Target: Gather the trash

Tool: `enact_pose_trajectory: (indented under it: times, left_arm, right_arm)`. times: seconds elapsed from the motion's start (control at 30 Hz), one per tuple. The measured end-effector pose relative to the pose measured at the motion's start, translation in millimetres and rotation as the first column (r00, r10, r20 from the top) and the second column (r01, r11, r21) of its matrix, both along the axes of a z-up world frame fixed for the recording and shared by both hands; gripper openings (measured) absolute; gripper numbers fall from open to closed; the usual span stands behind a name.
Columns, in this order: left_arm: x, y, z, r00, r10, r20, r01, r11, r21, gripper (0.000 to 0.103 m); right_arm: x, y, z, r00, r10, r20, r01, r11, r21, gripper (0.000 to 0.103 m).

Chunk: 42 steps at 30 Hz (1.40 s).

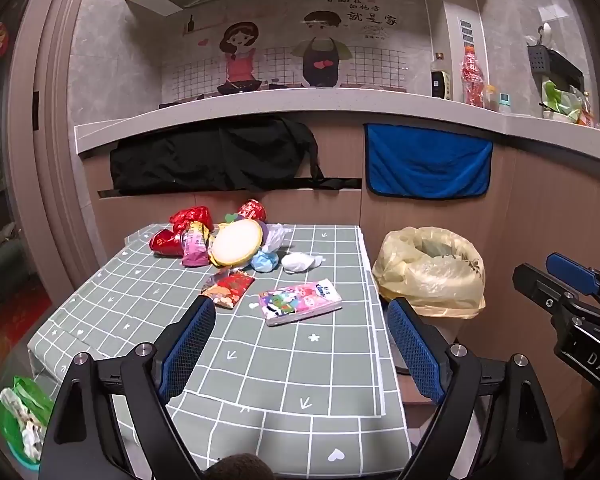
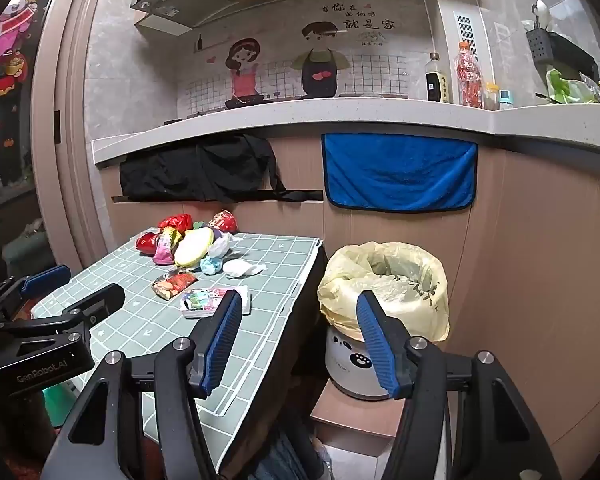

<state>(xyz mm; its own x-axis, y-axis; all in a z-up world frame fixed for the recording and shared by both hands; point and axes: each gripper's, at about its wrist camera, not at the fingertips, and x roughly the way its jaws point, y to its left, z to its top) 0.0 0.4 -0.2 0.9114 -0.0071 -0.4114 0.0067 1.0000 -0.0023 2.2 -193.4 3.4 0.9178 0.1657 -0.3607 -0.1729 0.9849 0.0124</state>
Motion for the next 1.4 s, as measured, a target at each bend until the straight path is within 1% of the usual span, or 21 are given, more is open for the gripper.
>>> enact_pose_trajectory:
  times: [0.2, 0.23, 0.33, 0.67, 0.97, 1.13, 1.4]
  left_arm:
    - [-5, 3, 3, 1.0, 0.002, 0.003, -0.002, 1.0, 0.002, 0.087]
    - [4, 1, 1, 1.0, 0.001, -0.009, -0.001, 1.0, 0.007, 0.087]
    - [6, 1, 2, 1.0, -0.001, -0.011, 0.001, 1.0, 0.01, 0.087]
    - [4, 1, 4, 1.0, -0.004, -0.009, 0.004, 1.0, 0.012, 0.087]
    - [12, -15, 2, 1.0, -0.017, -0.026, 0.018, 0.999, 0.039, 0.087]
    - [16, -24, 0, 0.999, -0.021, -0.031, 0.023, 0.999, 0.043, 0.087]
    - [24, -36, -5, 0.999, -0.002, -0.037, 0.004, 0.999, 0.041, 0.087]
  right_arm:
    - [-1, 1, 0, 1.0, 0.003, -0.012, -0.003, 1.0, 0.008, 0.057]
    - [-1, 1, 0, 1.0, 0.005, -0.014, -0.005, 1.0, 0.009, 0.057]
    - [-1, -4, 0, 1.0, -0.003, -0.001, 0.003, 1.0, 0.014, 0.057]
    - [1, -3, -1, 1.0, -0.001, -0.018, 0.001, 1.0, 0.019, 0.057]
    - [6, -10, -10, 0.999, -0.006, -0.036, 0.008, 0.999, 0.041, 0.057]
    - [9, -16, -13, 0.999, -0.014, -0.036, 0.016, 0.999, 0.045, 0.057]
    - [17, -26, -16, 0.999, -0.031, -0.032, 0.032, 0.999, 0.043, 0.057]
